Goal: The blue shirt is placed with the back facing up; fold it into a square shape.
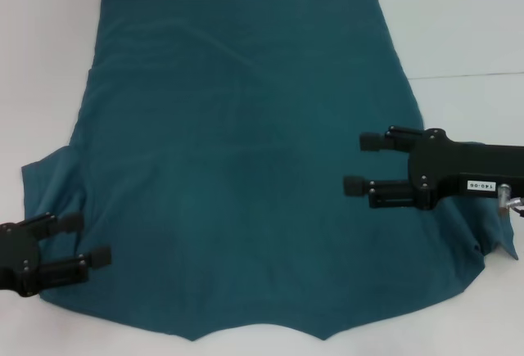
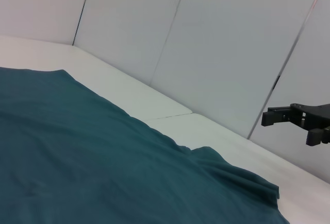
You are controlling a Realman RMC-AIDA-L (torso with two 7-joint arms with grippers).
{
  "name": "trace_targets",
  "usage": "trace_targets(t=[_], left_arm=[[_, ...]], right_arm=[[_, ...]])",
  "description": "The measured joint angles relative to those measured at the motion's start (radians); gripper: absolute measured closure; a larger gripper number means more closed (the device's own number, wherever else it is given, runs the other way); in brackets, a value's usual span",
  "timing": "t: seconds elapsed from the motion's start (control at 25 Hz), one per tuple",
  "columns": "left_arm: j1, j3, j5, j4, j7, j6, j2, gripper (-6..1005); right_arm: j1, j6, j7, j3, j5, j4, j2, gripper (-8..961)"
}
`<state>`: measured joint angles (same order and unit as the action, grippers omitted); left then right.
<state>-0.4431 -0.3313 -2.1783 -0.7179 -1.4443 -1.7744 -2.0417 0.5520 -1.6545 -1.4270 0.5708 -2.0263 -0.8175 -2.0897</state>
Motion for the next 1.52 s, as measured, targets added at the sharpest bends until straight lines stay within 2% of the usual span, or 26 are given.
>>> trace_targets(t=[0.28,0.52,1.0,1.32,1.52], left_arm=[[-0.002,0.000,-0.002,-0.013,-0.026,0.046,0.002,64],[0.000,-0.008,-0.013,-0.071,-0.090,0.044,0.003,64],[0.020,0.003,-0.050,-0.197,-0.365,0.077,-0.001,65],[0.027,-0.010,-0.120,-0.244,-0.429,0.108,-0.005,66],[0.037,-0.003,-0.137,-0.260,-0.445,0.135,-0.009,66]], right_arm=[[-0.001,-0.007,-0.009,0.003,0.000,-0.008,0.002,47],[0.007,-0.010,-0.022,0.004,-0.002,-0.013,0.009,46],[0.023,0.003,-0.072,0.012,-0.009,-0.014,0.019,46],[0.040,0.020,-0.109,0.032,-0.011,-0.016,0.029,47],[0.049,0.037,-0.119,0.066,-0.011,-0.029,0.029,47]])
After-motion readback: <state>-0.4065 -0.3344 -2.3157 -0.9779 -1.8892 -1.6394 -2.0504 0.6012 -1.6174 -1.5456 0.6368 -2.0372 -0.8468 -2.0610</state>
